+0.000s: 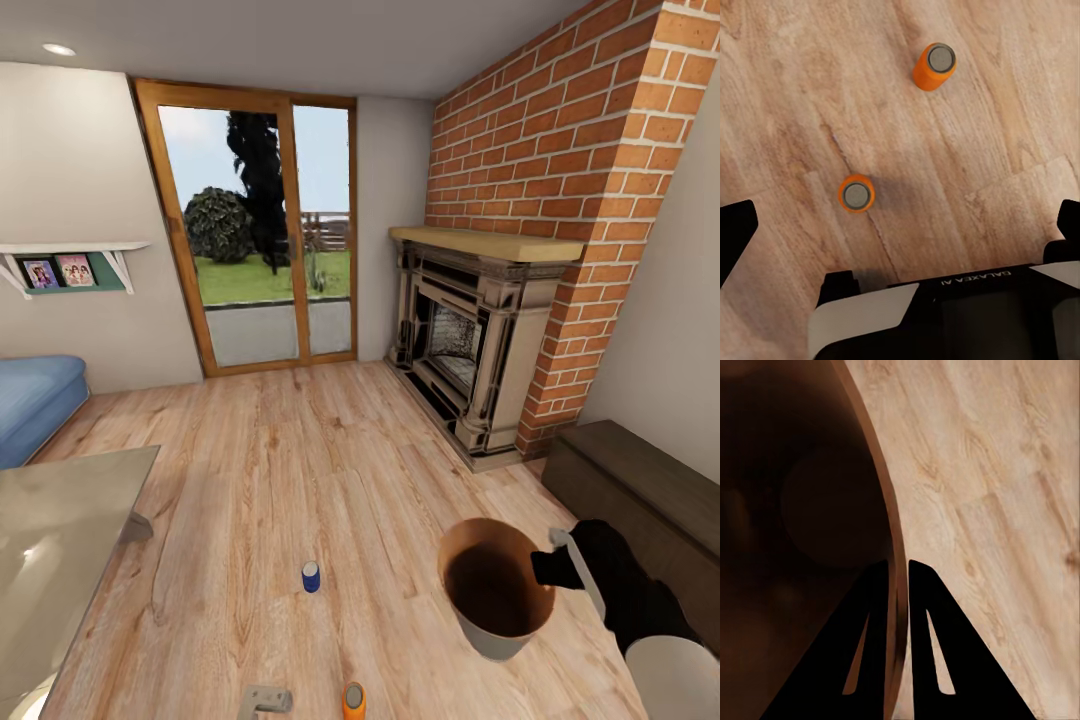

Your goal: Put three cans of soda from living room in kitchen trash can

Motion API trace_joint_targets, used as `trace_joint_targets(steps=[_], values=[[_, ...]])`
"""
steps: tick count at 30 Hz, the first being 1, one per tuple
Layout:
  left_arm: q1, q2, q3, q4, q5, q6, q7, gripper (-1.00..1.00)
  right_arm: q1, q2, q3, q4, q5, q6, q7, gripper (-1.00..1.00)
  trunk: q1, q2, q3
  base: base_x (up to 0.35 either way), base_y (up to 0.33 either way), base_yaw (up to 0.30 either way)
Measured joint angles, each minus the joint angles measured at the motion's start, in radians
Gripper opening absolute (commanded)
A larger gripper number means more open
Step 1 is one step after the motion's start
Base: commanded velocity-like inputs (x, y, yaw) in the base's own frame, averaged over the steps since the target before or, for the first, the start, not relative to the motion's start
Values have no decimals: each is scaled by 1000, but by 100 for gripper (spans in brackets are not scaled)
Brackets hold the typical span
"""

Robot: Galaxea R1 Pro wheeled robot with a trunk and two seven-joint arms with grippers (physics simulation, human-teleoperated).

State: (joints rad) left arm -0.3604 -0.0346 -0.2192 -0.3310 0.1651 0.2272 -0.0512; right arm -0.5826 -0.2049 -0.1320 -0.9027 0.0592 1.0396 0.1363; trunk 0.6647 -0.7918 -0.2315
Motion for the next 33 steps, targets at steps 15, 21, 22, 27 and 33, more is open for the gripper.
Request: trace_joint_targets(steps=[15, 21, 22, 27, 33], values=[[0, -4, 1, 0, 4, 15, -12, 100, -15, -3, 22, 42, -39, -12, 1, -100, 0, 0, 0, 0, 0, 0], [-1, -9, 2, 1, 5, 15, -11, 100, -15, -3, 27, 42, -34, -13, 0, -100, 0, 0, 0, 0, 0, 0], [-1, -11, 4, 1, 6, 15, -12, 100, -15, -3, 35, 42, -37, -12, 1, -100, 0, 0, 0, 0, 0, 0], [-1, -27, 8, 0, 7, 8, -4, 100, -15, -7, 57, 42, -32, -13, 4, -100, 0, 0, 0, 0, 0, 0], [-2, -48, 8, 0, 6, 9, 31, 100, -15, -6, 65, 42, -31, -14, 4, -100, 0, 0, 0, 0, 0, 0]])
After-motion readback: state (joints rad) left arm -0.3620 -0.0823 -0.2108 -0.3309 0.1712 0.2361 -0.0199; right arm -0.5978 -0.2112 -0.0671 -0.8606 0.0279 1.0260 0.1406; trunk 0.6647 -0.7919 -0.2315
